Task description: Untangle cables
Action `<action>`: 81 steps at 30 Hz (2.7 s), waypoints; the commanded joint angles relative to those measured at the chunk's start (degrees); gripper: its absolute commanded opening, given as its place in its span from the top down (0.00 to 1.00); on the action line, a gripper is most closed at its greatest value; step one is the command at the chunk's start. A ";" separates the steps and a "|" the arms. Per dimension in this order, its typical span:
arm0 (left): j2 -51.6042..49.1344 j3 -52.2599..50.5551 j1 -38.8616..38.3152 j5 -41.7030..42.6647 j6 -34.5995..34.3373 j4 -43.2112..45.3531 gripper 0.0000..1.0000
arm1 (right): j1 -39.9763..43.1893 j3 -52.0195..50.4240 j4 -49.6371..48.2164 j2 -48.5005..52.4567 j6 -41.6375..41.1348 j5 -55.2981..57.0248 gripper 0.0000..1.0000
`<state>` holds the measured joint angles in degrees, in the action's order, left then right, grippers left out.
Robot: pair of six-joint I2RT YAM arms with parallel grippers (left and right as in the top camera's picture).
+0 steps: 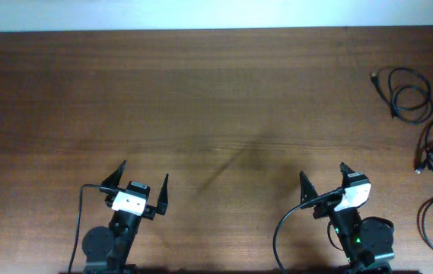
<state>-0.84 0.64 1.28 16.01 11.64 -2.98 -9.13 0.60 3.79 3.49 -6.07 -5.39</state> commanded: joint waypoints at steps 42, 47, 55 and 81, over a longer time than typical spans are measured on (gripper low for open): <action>0.55 -0.09 0.39 -0.42 0.90 -0.50 0.01 | 0.31 -0.28 0.35 -3.30 -0.42 0.26 0.01; 0.55 -0.09 0.39 -0.42 0.90 -0.50 0.01 | 0.31 -0.28 0.35 -3.30 -0.42 0.26 0.01; 0.55 -0.09 0.39 -0.42 0.90 -0.48 0.01 | 0.31 -0.28 0.35 -3.30 -0.42 0.26 0.01; 0.55 -0.09 0.39 -0.42 0.90 -0.50 0.01 | 0.31 -0.28 0.35 -3.28 -0.42 0.26 0.01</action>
<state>-0.84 0.64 1.28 16.01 11.62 -2.98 -9.13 0.60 3.84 0.91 -6.07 -5.39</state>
